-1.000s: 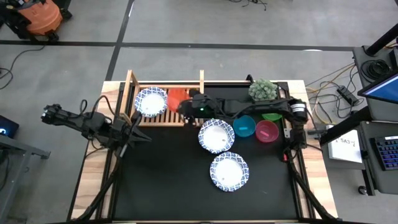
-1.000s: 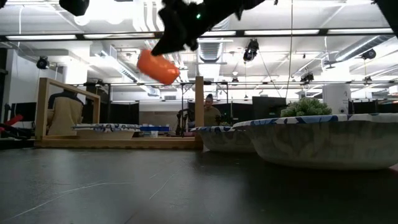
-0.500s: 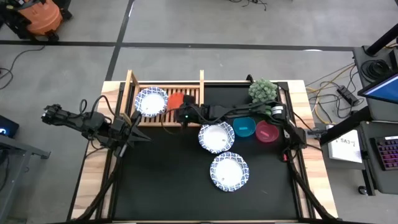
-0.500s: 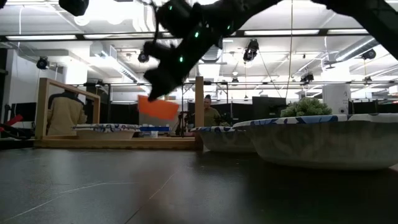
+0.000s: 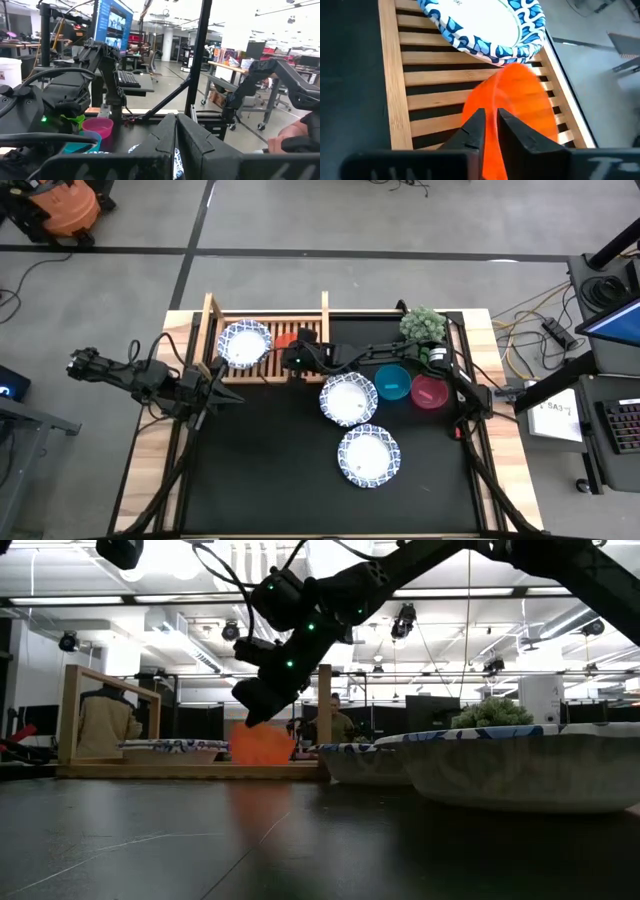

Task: Place and stack plates onto a shelf
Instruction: Put the orange bowl on the shelf

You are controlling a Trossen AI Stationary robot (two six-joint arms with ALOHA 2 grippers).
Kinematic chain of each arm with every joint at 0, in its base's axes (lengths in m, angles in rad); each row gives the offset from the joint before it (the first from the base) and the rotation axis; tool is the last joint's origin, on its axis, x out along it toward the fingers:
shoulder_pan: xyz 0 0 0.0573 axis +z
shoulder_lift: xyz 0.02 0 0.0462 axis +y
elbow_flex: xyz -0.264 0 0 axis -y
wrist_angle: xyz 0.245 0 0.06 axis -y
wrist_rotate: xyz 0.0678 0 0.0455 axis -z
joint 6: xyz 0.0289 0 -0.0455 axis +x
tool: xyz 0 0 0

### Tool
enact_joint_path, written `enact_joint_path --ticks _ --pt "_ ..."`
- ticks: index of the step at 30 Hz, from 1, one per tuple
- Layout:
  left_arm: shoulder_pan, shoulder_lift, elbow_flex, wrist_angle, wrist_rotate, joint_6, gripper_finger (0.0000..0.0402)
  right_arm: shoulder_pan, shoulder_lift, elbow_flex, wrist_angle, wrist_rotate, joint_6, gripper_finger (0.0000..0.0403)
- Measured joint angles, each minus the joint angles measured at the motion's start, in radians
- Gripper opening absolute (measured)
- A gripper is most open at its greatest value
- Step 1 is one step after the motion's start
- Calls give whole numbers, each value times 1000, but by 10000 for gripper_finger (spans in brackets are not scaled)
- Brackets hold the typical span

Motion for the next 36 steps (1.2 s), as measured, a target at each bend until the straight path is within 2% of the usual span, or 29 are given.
enact_joint_path --ticks 6,11,17,21,25,31,36 --pt "0 0 0 3 0 0 0 -6 0 0 -1 -27 59 83" --pt "0 7 0 3 0 -11 0 8 -26 -2 -20 -25 60 79" --pt "0 50 -1 4 -2 -39 0 65 -129 -5 -124 -25 60 69" --pt "0 108 -8 3 -56 -81 0 120 -223 -52 -176 -25 61 68" --pt "0 186 -8 4 -139 -128 0 190 -343 -166 -139 -16 67 68" --pt "3 310 -9 39 -195 -140 0 262 -553 -424 14 -24 61 68" --pt "36 399 -9 53 -235 -140 0 284 -717 -639 103 -146 85 68"
